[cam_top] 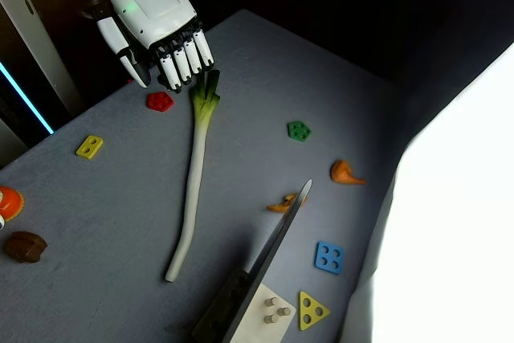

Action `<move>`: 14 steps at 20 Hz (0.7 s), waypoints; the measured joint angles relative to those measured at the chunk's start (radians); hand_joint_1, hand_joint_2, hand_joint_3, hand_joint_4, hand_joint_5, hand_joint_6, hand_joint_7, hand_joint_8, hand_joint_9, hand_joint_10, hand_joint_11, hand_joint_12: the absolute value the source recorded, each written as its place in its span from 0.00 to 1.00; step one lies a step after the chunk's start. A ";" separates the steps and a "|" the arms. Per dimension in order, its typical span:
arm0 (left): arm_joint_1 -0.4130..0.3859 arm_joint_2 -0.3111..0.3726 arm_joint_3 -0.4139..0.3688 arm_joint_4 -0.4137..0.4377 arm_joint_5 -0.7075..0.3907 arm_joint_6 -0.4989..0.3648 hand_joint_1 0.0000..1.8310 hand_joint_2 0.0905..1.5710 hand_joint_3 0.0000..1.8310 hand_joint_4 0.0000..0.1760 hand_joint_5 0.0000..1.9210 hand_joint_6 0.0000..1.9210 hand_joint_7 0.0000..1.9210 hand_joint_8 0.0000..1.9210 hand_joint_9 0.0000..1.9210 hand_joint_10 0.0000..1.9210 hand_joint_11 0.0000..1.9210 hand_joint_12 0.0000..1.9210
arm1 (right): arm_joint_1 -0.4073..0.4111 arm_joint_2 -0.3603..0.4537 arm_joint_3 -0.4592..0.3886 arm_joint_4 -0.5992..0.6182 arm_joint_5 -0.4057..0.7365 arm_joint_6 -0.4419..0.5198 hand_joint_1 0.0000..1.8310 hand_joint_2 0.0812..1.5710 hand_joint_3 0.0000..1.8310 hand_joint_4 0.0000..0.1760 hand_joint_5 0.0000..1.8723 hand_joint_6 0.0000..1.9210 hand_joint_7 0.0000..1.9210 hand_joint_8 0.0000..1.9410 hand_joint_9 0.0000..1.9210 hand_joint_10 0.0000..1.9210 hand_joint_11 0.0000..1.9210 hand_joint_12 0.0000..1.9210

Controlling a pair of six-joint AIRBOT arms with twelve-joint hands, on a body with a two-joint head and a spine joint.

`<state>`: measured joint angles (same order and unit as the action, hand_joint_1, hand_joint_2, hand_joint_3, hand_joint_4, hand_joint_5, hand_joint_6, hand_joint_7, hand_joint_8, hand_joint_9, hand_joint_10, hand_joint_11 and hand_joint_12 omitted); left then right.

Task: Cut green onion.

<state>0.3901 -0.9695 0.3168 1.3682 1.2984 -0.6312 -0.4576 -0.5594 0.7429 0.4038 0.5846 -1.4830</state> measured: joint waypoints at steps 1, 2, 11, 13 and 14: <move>-0.001 0.000 -0.001 -0.005 0.002 -0.001 0.20 0.78 0.02 0.31 0.00 0.00 0.01 0.00 0.02 0.00 0.00 0.09 | 0.000 0.000 0.000 0.002 0.000 0.000 0.19 0.56 0.03 0.00 0.00 0.00 0.02 0.00 0.01 0.01 0.00 0.04; -0.002 0.000 -0.001 -0.013 0.003 -0.002 0.21 0.79 0.01 0.33 0.00 0.00 0.01 0.00 0.02 0.00 0.00 0.07 | 0.000 0.000 0.000 0.000 -0.002 -0.005 0.19 0.58 0.02 0.00 0.00 0.00 0.01 0.00 0.00 0.00 0.00 0.02; -0.049 -0.011 -0.001 -0.063 0.049 -0.037 0.15 0.80 0.00 0.28 0.00 0.00 0.00 0.00 0.00 0.00 0.00 0.05 | 0.000 -0.022 0.027 -0.005 0.017 -0.004 0.23 0.56 0.00 0.06 0.00 0.00 0.00 0.00 0.00 0.00 0.00 0.00; -0.039 -0.011 -0.005 -0.079 0.070 -0.098 0.16 0.80 0.00 0.29 0.00 0.00 0.00 0.00 0.01 0.00 0.00 0.09 | 0.000 -0.061 0.093 -0.005 0.024 0.039 0.39 0.57 0.00 0.14 0.00 0.00 0.00 0.00 0.00 0.00 0.00 0.00; -0.031 -0.011 -0.005 -0.086 0.083 -0.111 0.19 0.79 0.00 0.27 0.01 0.00 0.01 0.00 0.01 0.00 0.00 0.10 | 0.000 -0.082 0.132 -0.005 0.024 0.064 0.56 0.56 0.00 0.21 0.00 0.00 0.00 0.00 0.00 0.00 0.00 0.00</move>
<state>0.3595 -0.9810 0.3115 1.2819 1.3815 -0.7418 -0.4576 -0.6415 0.8745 0.3992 0.6086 -1.4189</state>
